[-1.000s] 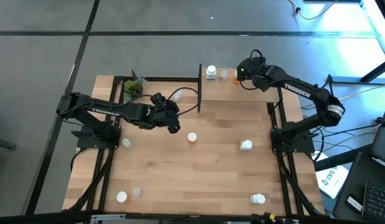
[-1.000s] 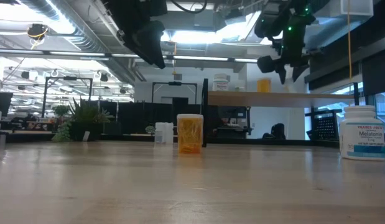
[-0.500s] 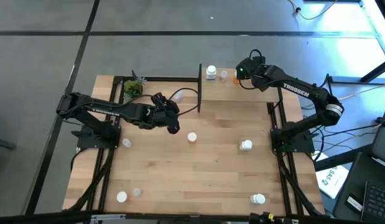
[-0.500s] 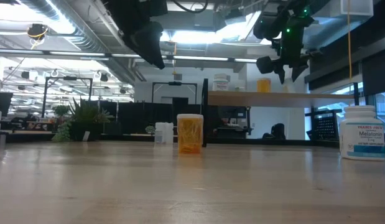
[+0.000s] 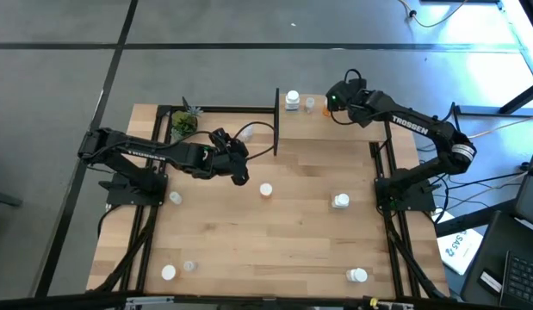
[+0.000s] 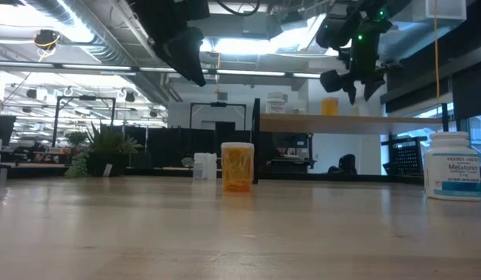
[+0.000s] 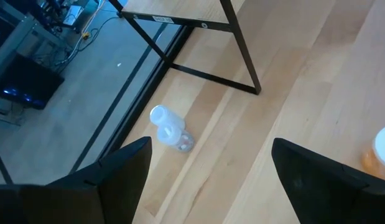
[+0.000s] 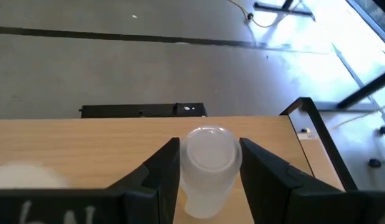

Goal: Pick and place medicine bottles onto shelf by color
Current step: Put the bottom yellow transparent pill bottle on the shelf

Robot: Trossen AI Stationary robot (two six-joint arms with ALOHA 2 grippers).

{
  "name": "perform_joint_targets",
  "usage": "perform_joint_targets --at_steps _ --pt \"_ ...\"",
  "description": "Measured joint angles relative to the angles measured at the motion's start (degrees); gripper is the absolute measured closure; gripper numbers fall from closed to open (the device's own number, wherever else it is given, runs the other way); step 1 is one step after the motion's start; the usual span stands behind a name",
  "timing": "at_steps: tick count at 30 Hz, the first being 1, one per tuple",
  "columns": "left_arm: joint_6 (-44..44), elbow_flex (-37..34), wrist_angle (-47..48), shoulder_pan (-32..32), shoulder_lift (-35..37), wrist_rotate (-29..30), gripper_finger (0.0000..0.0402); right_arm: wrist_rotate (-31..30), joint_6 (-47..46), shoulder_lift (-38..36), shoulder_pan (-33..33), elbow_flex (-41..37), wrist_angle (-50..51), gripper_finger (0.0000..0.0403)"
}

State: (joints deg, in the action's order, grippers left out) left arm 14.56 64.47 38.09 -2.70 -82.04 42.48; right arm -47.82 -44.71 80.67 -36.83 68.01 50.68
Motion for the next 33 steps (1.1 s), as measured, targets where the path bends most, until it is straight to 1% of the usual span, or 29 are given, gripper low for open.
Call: perform_joint_targets --at_steps 6,10,16,20,23,25,29,33 --pt "0.0 0.0 0.0 0.0 0.0 0.0 0.0075 -4.5 0.3 -2.6 4.6 0.0 0.2 0.0256" --pt "0.0 0.0 0.0 0.0 0.0 0.0 0.0075 -5.3 0.2 -4.3 6.5 -0.2 1.9 0.0256" --pt "0.0 0.0 0.0 0.0 0.0 0.0 0.0075 -5.9 -1.7 -9.2 8.6 -8.9 -2.3 0.0256" --pt "0.0 0.0 0.0 0.0 0.0 0.0 0.0075 -6.3 0.6 -13.8 9.7 -14.3 -11.0 0.0256" --pt "0.0 0.0 0.0 0.0 0.0 0.0 0.0075 -6.2 5.2 -16.1 10.1 -16.6 -17.9 0.0256" --pt "0.0 0.0 0.0 0.0 0.0 0.0 0.0075 -6.2 7.7 -17.0 10.1 -17.0 -19.7 0.0256" --pt "0.0 0.0 0.0 0.0 0.0 0.0 0.0075 -6.4 7.7 -17.5 8.7 -17.0 -19.0 0.0256" --pt "0.0 0.0 0.0 0.0 0.0 0.0 0.0075 -2.8 7.2 -17.5 6.6 -17.0 -16.3 0.0256"
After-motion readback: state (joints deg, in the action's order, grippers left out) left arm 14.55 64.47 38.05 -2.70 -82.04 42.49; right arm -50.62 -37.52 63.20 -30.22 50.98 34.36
